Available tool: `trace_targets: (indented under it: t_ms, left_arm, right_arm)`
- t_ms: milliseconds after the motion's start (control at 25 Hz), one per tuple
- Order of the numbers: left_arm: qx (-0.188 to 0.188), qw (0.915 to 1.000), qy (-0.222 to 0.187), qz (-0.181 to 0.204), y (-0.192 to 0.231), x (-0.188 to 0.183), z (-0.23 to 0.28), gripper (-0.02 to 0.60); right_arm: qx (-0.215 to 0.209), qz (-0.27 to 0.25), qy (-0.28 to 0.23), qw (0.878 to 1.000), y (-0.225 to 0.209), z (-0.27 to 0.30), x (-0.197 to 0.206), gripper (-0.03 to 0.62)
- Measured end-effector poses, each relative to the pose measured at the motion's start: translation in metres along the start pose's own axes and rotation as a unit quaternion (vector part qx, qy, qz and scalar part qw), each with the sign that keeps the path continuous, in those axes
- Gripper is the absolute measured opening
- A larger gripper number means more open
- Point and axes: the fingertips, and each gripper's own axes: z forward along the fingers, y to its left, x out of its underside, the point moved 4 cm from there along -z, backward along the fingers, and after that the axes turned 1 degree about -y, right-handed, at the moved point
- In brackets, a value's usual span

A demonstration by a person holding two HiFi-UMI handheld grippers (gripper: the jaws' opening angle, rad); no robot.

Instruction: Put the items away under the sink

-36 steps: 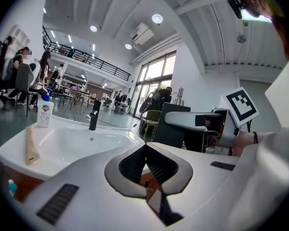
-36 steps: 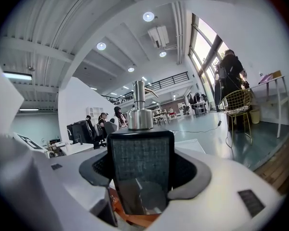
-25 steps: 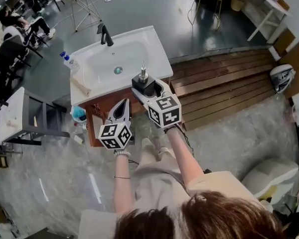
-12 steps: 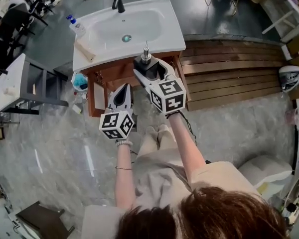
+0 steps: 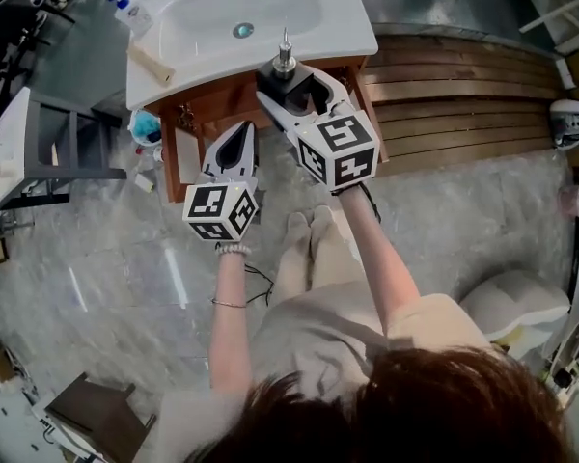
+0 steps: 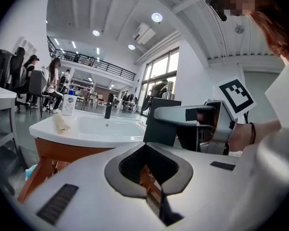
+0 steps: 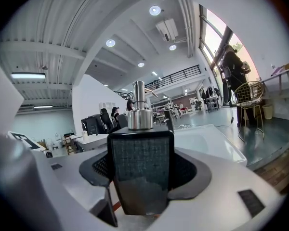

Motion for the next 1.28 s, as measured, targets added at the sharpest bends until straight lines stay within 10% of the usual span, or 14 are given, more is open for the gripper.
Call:
trace_targets:
  t_ms: [1280]
  left_arm:
    - [0.012, 0.997, 0.076, 0.009, 0.07, 0.143, 0.077, 0.0]
  right_arm:
    - [-0.043, -0.03, 0.035, 0.998, -0.042, 0.042, 0.158, 0.322]
